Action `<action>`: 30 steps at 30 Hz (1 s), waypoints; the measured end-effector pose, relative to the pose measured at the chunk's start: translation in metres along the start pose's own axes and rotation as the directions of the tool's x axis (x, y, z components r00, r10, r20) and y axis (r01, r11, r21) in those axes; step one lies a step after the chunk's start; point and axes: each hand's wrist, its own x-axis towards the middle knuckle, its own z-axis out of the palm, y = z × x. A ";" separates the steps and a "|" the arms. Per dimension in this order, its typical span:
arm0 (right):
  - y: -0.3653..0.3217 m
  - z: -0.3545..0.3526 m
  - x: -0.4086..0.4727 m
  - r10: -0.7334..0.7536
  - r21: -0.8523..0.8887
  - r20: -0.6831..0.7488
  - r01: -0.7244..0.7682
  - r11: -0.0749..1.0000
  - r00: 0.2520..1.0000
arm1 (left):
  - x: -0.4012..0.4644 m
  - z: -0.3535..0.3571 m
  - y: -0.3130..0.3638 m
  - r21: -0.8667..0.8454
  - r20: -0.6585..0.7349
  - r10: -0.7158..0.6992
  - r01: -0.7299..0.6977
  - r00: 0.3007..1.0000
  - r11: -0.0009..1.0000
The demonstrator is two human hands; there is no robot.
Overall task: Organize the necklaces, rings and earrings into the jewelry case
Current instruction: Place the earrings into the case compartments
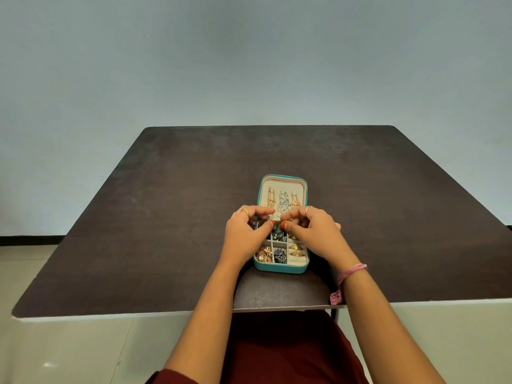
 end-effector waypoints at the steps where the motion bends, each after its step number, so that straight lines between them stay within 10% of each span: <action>1: 0.000 0.001 0.000 0.004 0.017 -0.014 -0.004 1.000 1.000 | 0.000 0.000 0.000 0.003 0.001 0.001 -0.001 1.000 1.000; 14: -0.010 -0.004 0.005 0.072 -0.144 0.021 -0.068 0.987 0.997 | -0.005 -0.002 0.007 0.034 0.129 0.004 -0.008 0.992 0.999; 25: -0.006 0.000 0.005 0.131 0.053 -0.034 -0.129 0.990 0.991 | -0.005 0.000 0.005 0.049 0.097 -0.002 -0.003 0.995 0.999; 30: 0.001 -0.003 -0.001 0.101 0.509 -0.106 -0.033 0.860 0.989 | -0.003 -0.001 0.004 -0.221 -0.069 -0.144 0.126 0.987 0.967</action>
